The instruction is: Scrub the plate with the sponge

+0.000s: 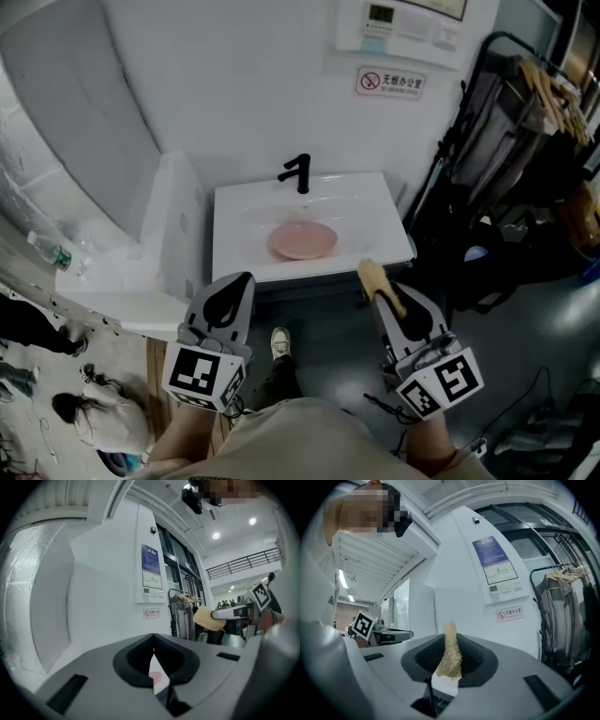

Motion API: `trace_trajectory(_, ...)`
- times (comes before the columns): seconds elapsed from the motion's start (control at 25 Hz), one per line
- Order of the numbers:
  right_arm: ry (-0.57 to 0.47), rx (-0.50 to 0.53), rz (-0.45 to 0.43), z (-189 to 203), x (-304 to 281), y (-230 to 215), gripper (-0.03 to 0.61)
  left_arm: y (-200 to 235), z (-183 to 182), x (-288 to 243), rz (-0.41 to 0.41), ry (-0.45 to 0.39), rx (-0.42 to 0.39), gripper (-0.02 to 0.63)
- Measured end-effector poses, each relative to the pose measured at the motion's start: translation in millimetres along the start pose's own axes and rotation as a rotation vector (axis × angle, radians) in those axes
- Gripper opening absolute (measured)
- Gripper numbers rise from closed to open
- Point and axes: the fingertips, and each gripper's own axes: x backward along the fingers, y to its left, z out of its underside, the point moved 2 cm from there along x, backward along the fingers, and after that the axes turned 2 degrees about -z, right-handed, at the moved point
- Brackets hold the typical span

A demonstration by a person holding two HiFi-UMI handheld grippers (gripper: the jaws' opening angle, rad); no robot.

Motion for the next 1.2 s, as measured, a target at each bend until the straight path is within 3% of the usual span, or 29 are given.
trace_trajectory(0.64,0.103,0.003,0.018,3.0,-205.6,-54.8,0.084,136.4,24.4,-150.3,0.106,0.081,0.071,0.006)
trace_trajectory(1.2,0.163,0.004,0.010,14.2,-300.1,-65.7,0.084,201.4,41.5,-200.6,0.132,0.106,0.080,0.006)
